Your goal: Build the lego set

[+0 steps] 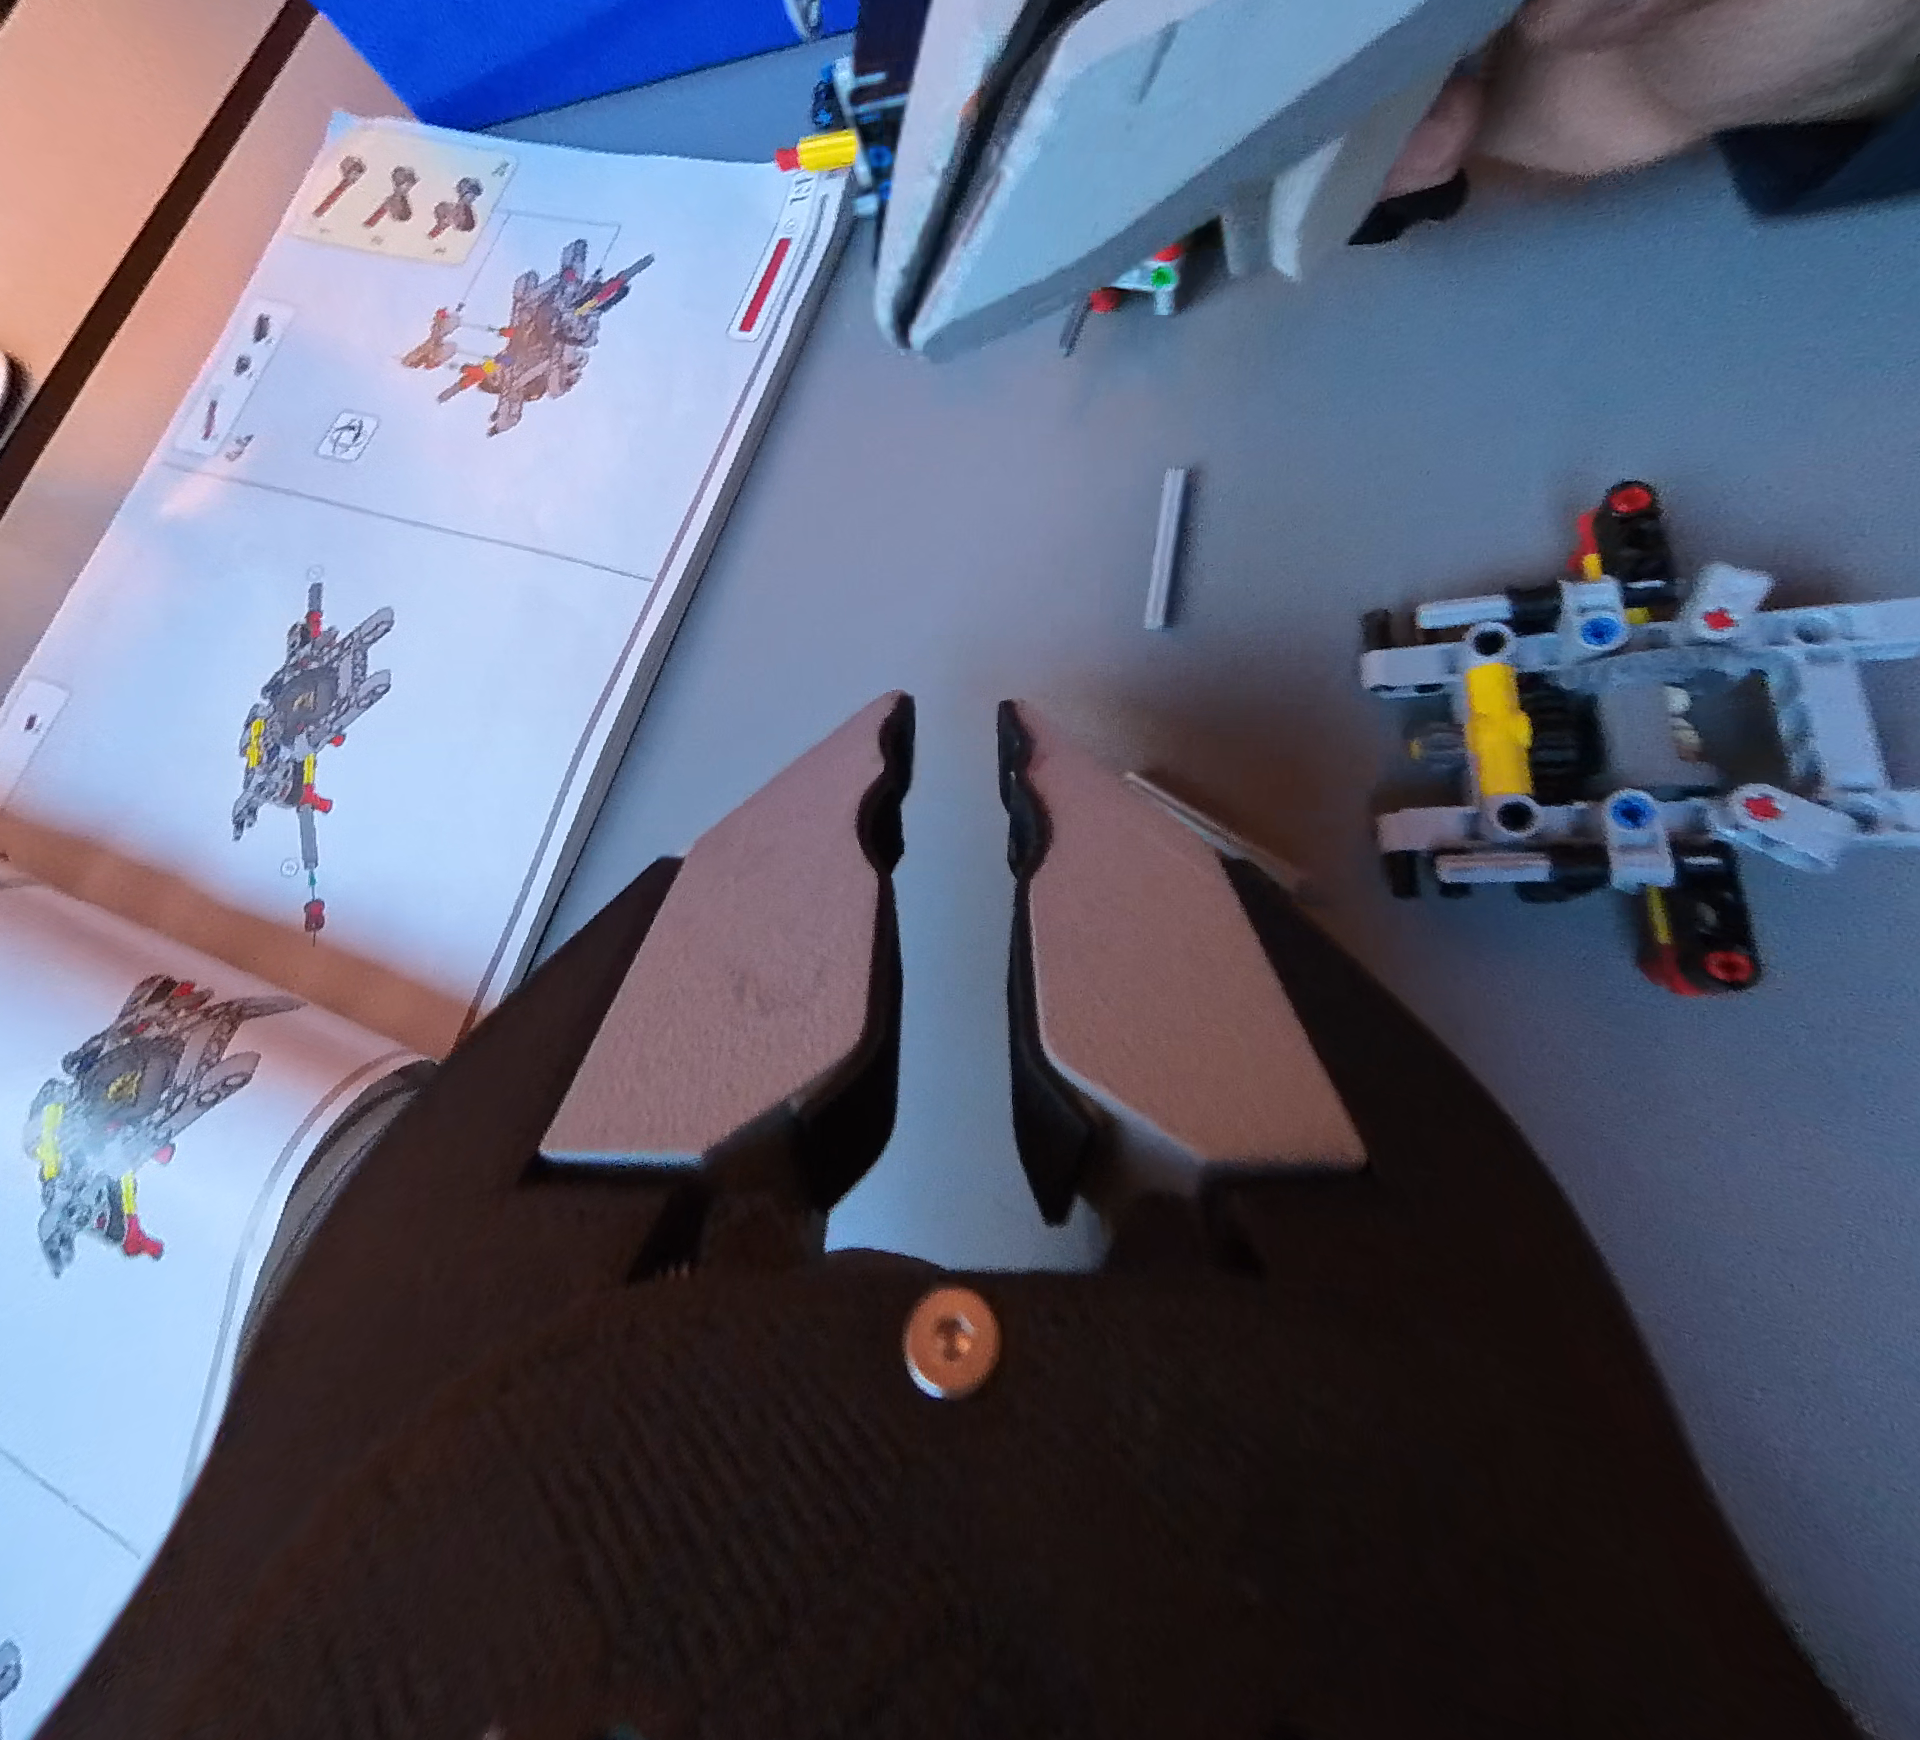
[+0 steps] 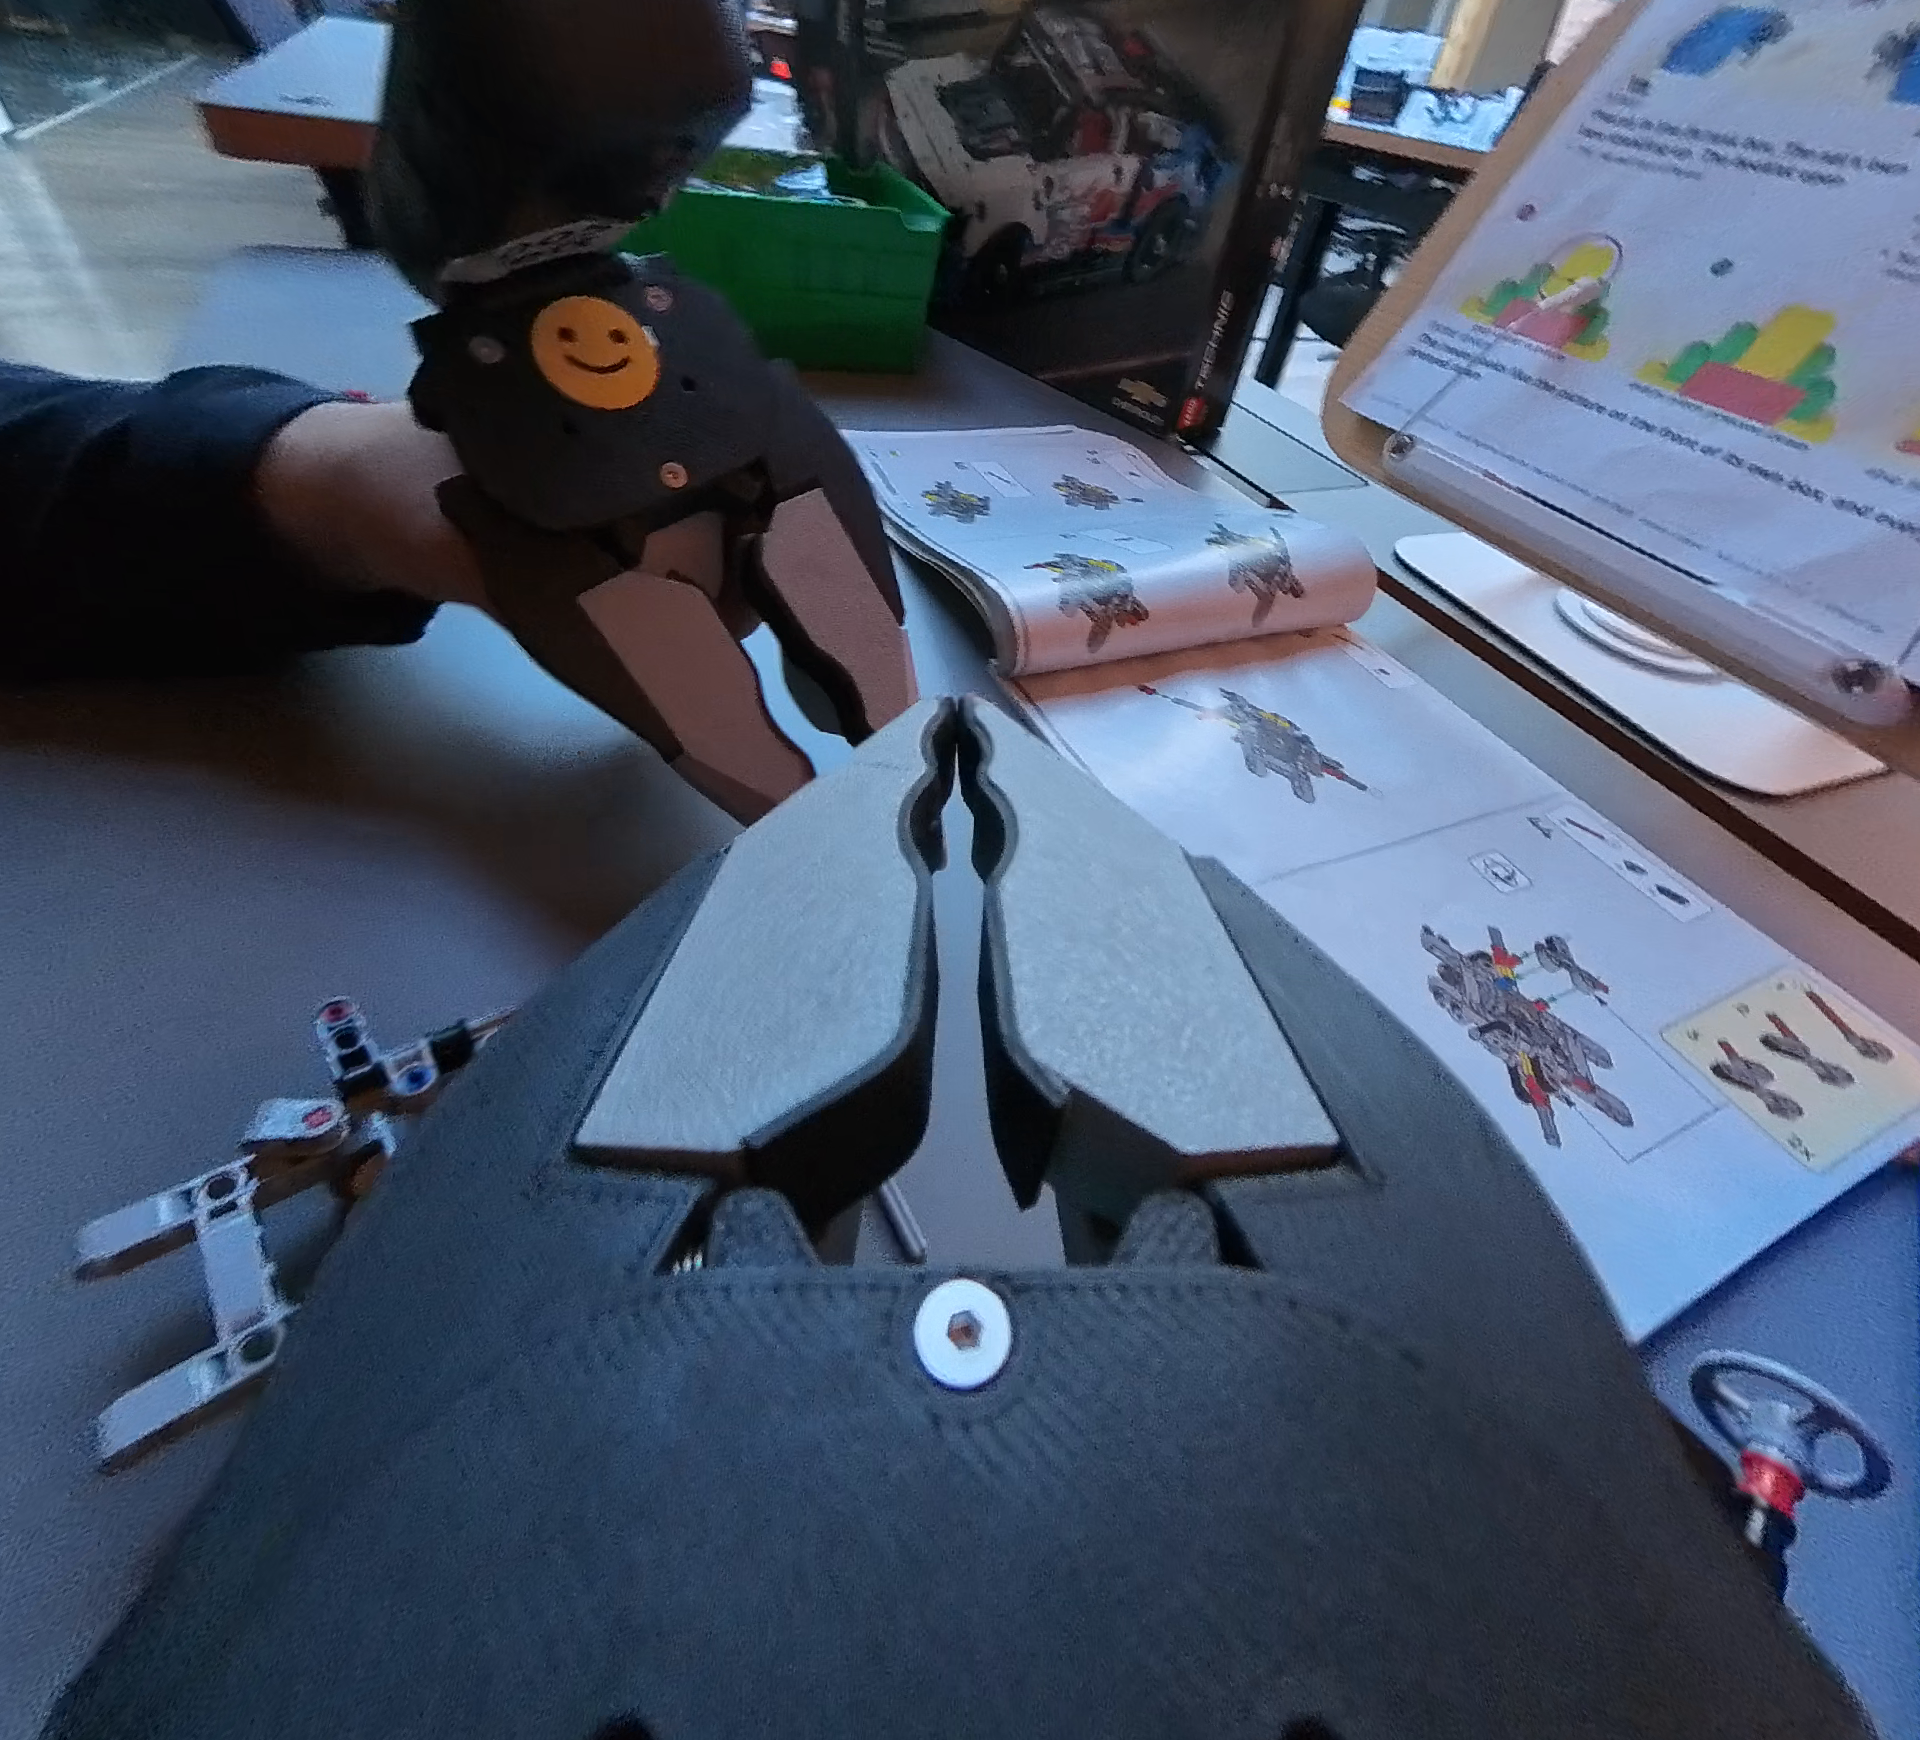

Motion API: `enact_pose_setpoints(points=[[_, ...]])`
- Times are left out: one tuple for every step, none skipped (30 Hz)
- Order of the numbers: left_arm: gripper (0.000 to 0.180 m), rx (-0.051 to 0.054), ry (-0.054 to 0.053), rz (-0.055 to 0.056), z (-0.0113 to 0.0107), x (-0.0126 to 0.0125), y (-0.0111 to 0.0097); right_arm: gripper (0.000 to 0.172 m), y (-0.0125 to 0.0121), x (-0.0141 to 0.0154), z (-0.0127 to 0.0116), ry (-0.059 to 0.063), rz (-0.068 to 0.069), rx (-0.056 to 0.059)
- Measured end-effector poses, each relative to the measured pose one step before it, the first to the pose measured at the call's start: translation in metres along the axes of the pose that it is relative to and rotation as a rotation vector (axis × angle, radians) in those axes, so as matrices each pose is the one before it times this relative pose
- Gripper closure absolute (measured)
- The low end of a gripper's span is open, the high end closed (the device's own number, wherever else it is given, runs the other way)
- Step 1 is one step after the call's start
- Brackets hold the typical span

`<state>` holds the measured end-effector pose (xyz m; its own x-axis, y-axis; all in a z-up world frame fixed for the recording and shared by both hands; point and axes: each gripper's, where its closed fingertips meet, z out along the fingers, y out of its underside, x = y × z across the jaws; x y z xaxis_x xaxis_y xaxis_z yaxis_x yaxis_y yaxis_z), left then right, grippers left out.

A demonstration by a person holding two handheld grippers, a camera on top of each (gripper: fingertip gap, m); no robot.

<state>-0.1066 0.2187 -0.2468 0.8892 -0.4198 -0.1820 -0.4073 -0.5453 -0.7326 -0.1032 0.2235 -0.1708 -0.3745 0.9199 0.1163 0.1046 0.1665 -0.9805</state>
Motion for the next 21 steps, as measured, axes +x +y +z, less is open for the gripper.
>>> enact_pose_setpoints(points=[[0.167,0.0078,0.0171,0.0123,-0.00158,0.0034,-0.00129,0.172,-0.00149,-0.00478,-0.00137,-0.027,-0.0136,0.0037],[0.168,0.0075,0.0132,-0.0026,-0.00213,0.00273,-0.00052,0.172,-0.00096,-0.00479,-0.00179,-0.0248,-0.0089,0.0015],[0.167,-0.0052,0.0138,-0.0138,-0.00334,0.00287,0.00088,0.172,-0.00087,-0.0049,-0.00239,-0.0204,-0.0043,0.0074],[0.165,-0.0157,0.0172,-0.0064,-0.00522,0.00449,0.00248,0.172,-0.00052,-0.00547,-0.00285,-0.0201,0.0075,0.0107],[0.165,-0.0102,0.0047,0.0027,-0.00692,0.00388,0.00292,0.172,-0.00037,-0.0065,-0.0035,-0.0269,0.0241,0.0084],[0.166,-0.0008,-0.0004,0.0042,-0.00787,0.00439,0.00338,0.172,-0.00089,-0.00841,-0.00487,-0.0373,0.0289,0.0119],[0.168,0.0002,0.0163,-0.0026,-0.00781,0.00778,0.00492,0.172,-0.00089,-0.00982,-0.00608,-0.0419,0.0232,0.0142],[0.169,-0.005,0.0385,-0.0154,-0.00631,0.01156,0.00694,0.172,0.00031,-0.01021,-0.00672,-0.044,0.0201,0.0109],[0.168,-0.0146,0.0464,-0.0264,-0.00413,0.01321,0.00911,0.172,0.00333,-0.0086,-0.00665,-0.0392,0.0208,-0.0005],[0.167,-0.0174,0.0408,-0.0302,-0.00151,0.01266,0.01004,0.171,0.00633,-0.00652,-0.00637,-0.0316,0.0194,-0.0133],[0.164,-0.0204,0.029,-0.0251,0.00099,0.01138,0.01031,0.169,0.00773,-0.00596,-0.00628,-0.0302,0.0175,-0.0266],[0.163,-0.0212,0.0095,-0.0139,0.00297,0.00899,0.00949,0.168,0.00647,-0.00581,-0.00602,-0.0247,0.0122,-0.0256],[0.162,-0.0064,-0.0117,0.0,0.00378,0.00612,0.00614,0.168,0.00421,-0.00536,-0.00533,-0.0157,0.0032,-0.0112],[0.163,0.0495,-0.014,0.0058,0.00079,0.00586,-0.00419,0.168,0.00308,-0.00423,-0.00438,-0.007,-0.0031,-0.0059],[0.169,0.0243,0.0166,-0.0017,0.00133,0.00827,-0.00213,0.168,0.00335,-0.00283,-0.00347,-0.0023,-0.0056,-0.0153],[0.168,0.0055,0.0064,-0.0145,0.0021,0.0047,-0.00109,0.168,0.00383,-0.00086,-0.00283,0.0046,-0.0099,-0.0239],[0.167,-0.0053,0.0011,-0.0094,0.00239,0.00266,-0.00019,0.168,0.00451,0.00106,-0.00227,0.012,-0.0116,-0.0278],[0.166,0.0009,-0.0072,0.0014,0.00148,0.00084,-0.00128,0.168,0.00539,0.0022,-0.00137,0.0124,-0.0047,-0.0361],[0.166,-0.0017,-0.0138,0.004,0.00128,-0.00057,-0.00083,0.167,0.00654,0.00145,-0.00046,0.003,0.0023,-0.0448],[0.166,0.002,-0.0134,0.0015,0.00141,-0.00076,-0.00142,0.165,0.00697,-0.00067,0.00041,-0.0103,0.0018,-0.0477],[0.165,0.0042,-0.0015,0.0014,0.00178,0.00108,-0.00165,0.165,0.00667,-0.0012,0.0014,-0.011,-0.0028,-0.0408]])
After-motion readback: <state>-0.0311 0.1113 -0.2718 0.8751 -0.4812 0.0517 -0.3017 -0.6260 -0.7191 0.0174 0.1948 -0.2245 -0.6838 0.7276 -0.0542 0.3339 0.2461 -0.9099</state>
